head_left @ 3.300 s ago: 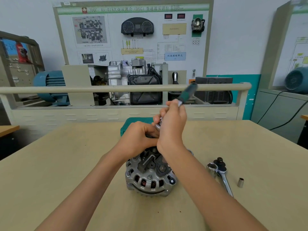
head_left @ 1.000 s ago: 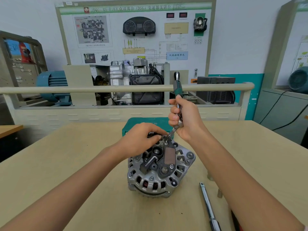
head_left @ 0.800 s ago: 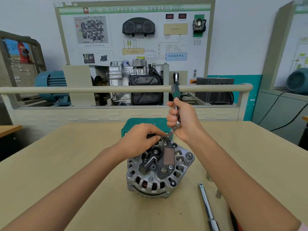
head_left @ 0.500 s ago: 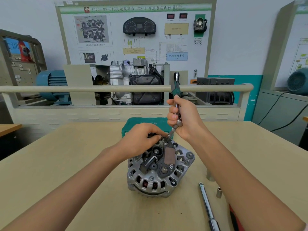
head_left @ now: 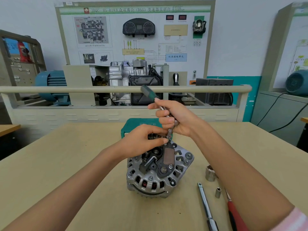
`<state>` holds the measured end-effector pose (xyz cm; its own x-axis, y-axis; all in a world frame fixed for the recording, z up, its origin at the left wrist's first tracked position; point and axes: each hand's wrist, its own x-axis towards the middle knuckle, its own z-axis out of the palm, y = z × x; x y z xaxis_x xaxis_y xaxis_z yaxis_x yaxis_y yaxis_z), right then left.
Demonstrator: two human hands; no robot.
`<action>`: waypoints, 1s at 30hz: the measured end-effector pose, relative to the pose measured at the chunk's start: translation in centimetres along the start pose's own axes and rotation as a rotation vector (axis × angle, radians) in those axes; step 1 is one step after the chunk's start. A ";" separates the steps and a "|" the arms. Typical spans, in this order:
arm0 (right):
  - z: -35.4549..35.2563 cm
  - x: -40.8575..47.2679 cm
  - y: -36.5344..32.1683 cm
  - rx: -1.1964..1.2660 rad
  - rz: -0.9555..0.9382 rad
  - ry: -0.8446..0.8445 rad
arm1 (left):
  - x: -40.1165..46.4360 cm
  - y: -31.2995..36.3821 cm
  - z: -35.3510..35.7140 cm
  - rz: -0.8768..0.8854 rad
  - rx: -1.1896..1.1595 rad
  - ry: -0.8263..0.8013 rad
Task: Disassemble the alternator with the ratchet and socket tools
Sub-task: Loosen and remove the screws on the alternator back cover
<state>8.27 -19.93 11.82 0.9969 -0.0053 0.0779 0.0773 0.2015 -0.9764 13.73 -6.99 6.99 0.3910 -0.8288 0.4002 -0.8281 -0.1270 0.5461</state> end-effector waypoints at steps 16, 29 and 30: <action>3.4 -1.0 3.1 0.485 -0.542 0.810 | 0.8 0.1 0.4 -0.056 -0.069 0.118; 2.4 -0.7 1.1 0.414 -0.216 0.622 | 1.9 0.5 -1.5 -0.042 -0.039 -0.191; 2.3 -0.7 0.9 0.422 -0.193 0.594 | 1.7 0.4 -1.3 -0.037 -0.056 -0.164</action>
<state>7.63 -17.47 11.32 0.8134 -0.5817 0.0017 0.3599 0.5009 -0.7871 14.62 -7.76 8.89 0.3464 -0.9025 0.2559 -0.7886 -0.1323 0.6006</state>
